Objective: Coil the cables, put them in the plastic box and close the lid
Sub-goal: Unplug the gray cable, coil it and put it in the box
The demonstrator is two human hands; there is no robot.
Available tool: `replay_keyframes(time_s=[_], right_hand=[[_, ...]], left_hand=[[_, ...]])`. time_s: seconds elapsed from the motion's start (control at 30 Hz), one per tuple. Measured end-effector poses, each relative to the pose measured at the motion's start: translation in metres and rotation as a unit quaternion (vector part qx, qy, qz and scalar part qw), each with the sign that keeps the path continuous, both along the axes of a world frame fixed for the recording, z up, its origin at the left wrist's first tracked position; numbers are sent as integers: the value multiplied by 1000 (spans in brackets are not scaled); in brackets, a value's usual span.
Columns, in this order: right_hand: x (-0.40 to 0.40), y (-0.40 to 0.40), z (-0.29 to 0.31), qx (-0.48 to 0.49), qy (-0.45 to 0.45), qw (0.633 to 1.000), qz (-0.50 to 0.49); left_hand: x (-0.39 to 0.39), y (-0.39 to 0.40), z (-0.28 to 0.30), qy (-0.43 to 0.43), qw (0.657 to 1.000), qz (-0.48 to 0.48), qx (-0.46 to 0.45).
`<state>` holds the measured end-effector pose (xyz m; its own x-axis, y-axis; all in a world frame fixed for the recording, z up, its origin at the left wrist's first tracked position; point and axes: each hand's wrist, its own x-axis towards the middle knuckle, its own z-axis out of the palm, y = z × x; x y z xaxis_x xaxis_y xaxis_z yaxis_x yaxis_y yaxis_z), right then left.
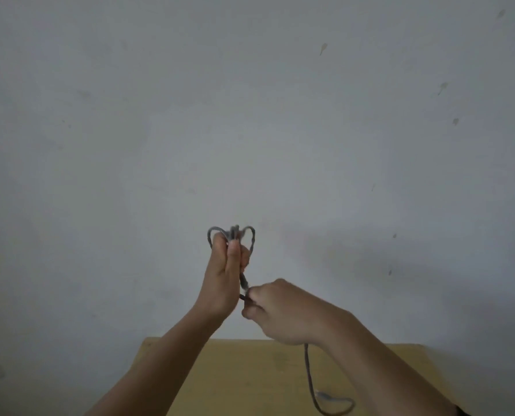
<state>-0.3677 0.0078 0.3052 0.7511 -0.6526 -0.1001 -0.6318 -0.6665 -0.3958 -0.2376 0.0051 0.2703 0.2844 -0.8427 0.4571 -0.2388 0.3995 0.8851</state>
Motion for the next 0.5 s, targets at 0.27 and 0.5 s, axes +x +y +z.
replay_keyframes(time_s=[0.27, 0.5], right_hand=[[-21, -33, 43, 22, -119, 993, -13], [-33, -60, 39, 125, -258, 958, 10]], left_hand=[[-16, 30, -20, -31, 993, -110, 30], [-18, 37, -17, -30, 985, -167, 38]])
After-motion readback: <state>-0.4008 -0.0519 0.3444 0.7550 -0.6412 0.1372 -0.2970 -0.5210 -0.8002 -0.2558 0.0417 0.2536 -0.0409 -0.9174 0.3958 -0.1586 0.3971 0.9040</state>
